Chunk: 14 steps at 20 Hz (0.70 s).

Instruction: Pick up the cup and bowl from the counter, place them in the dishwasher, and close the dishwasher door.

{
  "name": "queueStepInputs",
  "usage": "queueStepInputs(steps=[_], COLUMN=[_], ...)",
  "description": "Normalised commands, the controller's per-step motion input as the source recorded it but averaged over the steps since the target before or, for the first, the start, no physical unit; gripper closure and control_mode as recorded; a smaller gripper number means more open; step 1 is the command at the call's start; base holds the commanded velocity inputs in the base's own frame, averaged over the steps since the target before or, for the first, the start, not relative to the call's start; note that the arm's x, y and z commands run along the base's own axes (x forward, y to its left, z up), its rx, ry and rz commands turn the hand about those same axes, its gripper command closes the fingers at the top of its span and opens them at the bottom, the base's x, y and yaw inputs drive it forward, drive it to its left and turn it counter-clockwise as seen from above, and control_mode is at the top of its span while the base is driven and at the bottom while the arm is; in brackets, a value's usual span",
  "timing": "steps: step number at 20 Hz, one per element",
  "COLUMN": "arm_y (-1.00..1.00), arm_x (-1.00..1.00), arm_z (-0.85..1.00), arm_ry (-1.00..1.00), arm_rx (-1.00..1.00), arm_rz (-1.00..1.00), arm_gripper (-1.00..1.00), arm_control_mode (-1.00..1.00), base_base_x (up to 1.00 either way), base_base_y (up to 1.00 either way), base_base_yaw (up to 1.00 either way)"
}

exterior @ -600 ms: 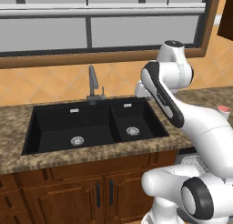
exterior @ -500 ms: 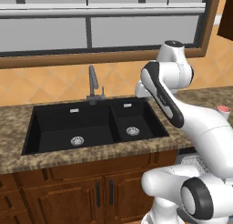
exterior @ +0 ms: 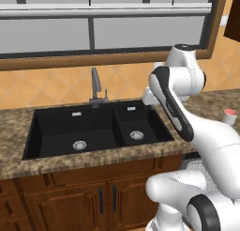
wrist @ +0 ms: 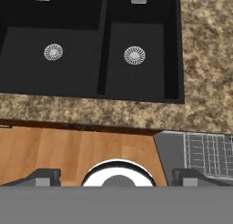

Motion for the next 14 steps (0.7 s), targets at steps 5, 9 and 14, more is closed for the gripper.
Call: queueStepInputs(steps=[5, 9, 14], arm_y=[-0.16, -0.08, -0.16], arm_x=[-0.68, -0.60, -0.47], arm_z=[-0.07, -0.20, -0.36], arm_ry=[0.00, 0.00, -0.02], arm_rx=[0.00, 0.00, 0.00], arm_rz=[-0.04, -0.11, -0.15], arm_gripper=[-1.00, -1.00, -1.00], arm_control_mode=[-1.00, -1.00, -1.00], base_base_x=[0.00, 0.00, 0.00], base_base_y=[0.00, 0.00, 0.00], base_base_yaw=[0.00, 0.00, 0.00])
